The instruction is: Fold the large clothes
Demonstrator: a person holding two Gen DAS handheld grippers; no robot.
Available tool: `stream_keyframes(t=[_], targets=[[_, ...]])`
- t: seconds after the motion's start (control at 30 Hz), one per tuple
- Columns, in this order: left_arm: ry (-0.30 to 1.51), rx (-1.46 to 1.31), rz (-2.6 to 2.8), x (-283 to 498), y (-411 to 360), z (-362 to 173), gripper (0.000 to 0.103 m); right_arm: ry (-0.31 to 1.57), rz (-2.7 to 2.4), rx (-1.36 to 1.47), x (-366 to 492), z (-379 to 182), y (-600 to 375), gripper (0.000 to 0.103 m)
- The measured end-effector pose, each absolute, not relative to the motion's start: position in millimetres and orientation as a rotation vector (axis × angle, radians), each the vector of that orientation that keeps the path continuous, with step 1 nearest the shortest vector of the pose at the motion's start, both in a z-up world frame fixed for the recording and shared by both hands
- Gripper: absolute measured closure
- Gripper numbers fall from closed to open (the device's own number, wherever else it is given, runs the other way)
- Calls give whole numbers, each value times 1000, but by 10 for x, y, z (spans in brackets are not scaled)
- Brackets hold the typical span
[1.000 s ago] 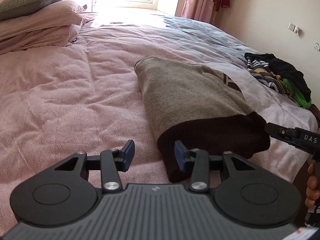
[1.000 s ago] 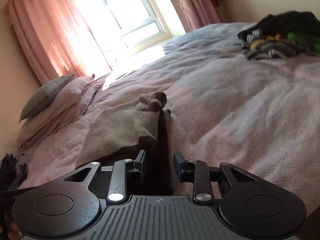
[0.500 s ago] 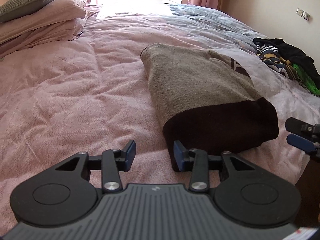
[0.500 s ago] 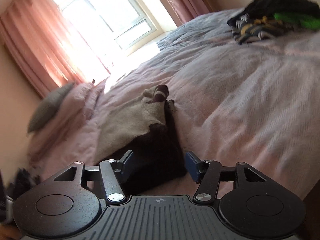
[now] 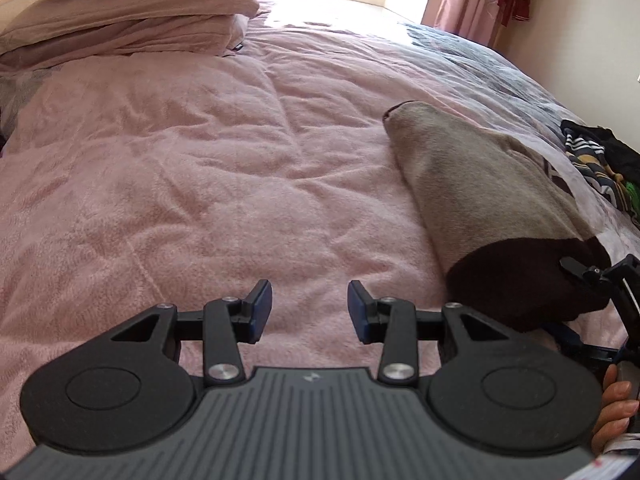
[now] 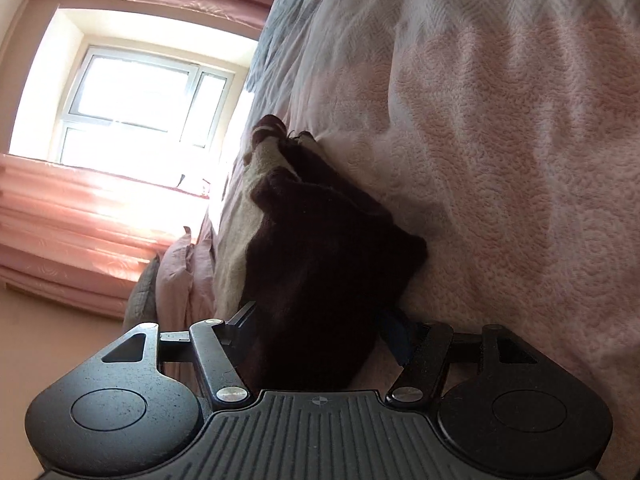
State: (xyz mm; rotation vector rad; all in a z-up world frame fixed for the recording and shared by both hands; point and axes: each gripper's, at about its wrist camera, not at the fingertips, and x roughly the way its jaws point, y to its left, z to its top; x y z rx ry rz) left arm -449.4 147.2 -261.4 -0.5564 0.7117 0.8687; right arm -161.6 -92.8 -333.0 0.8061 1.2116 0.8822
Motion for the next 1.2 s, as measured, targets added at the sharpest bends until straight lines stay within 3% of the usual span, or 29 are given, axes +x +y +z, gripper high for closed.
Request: stream_keyframes(t=[0.07, 0.17, 0.3, 0.4, 0.63, 0.7, 0.77, 0.97, 1.1, 1.2], targets=[[706, -577, 878, -4548, 1529, -2641, 68, 1190, 890, 803, -1578, -3355, -851, 81], [700, -587, 873, -4562, 1567, -2638, 68, 1056, 959, 613, -1556, -3082, -772, 88], [709, -565, 850, -4440, 1603, -2611, 68, 875, 1119, 309, -1391, -2517, -725, 90], [715, -543, 795, -4244, 1578, -2590, 68, 884, 1198, 163, -979, -2286, -764, 90], [717, -447, 579, -3526, 1464, -2481, 68, 1001, 1199, 18, 239, -2402, -1075, 91], [702, -408, 528, -3266, 1451, -2407, 68, 1057, 1160, 25, 437, -2582, -1065, 84], [670, -346, 490, -2999, 1407, -2296, 68, 1040, 1073, 31, 388, -2616, -1125, 72], [635, -133, 390, -2475, 1256, -2316, 68, 594, 789, 119, -607, -2277, -1643, 70], [710, -82, 411, -2379, 1294, -2715, 70, 555, 883, -48, -1228, -2521, -1427, 70], [717, -99, 451, -2416, 1394, -2970, 70, 591, 862, -180, -1190, -2938, -1144, 71]])
